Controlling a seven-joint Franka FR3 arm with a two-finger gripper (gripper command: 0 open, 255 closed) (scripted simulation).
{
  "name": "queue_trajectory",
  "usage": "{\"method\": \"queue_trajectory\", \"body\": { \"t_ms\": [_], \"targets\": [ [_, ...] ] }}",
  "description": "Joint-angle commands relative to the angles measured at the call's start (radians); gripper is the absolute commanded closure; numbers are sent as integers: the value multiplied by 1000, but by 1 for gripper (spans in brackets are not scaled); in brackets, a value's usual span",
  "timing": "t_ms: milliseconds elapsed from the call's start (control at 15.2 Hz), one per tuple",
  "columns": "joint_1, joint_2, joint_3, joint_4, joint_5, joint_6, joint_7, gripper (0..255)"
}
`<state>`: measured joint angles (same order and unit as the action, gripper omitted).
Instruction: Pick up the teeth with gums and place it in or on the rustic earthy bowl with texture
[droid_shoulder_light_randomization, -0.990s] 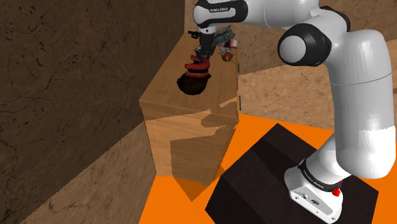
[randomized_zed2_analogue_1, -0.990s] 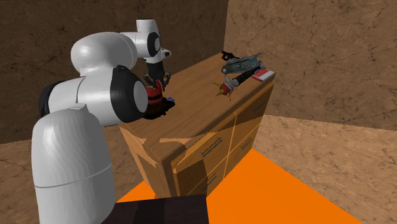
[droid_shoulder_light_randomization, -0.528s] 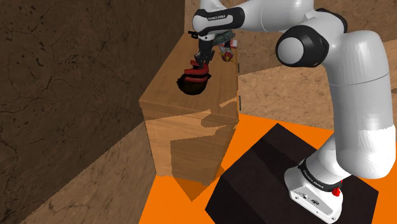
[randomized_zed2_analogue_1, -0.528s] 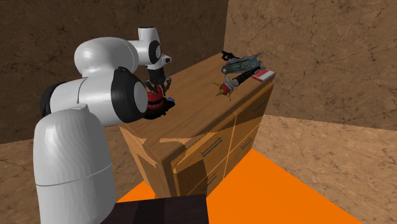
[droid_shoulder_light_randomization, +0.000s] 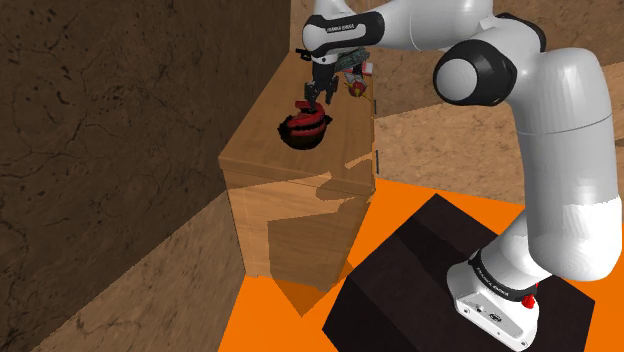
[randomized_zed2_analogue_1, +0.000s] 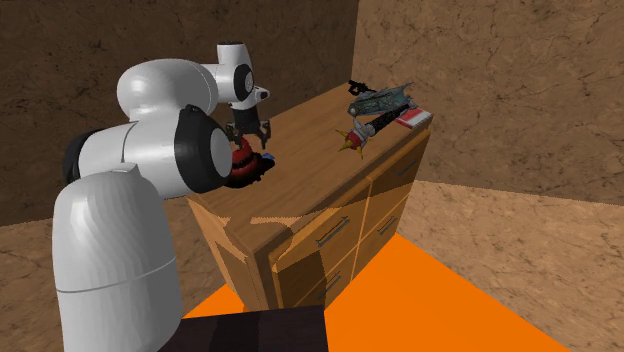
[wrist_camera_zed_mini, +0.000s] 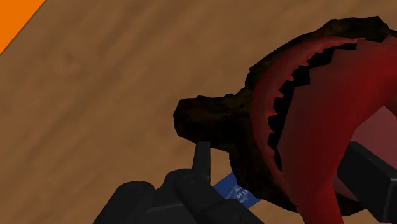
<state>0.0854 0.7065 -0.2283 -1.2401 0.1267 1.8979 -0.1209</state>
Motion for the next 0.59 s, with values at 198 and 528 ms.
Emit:
{"method": "queue_trajectory", "body": {
  "t_ms": [198, 528],
  "targets": [
    [0, -1, 0, 0, 0, 0, 0, 0],
    [-5, -15, -3, 104, -5, -118, 6, 0]
  ]
}}
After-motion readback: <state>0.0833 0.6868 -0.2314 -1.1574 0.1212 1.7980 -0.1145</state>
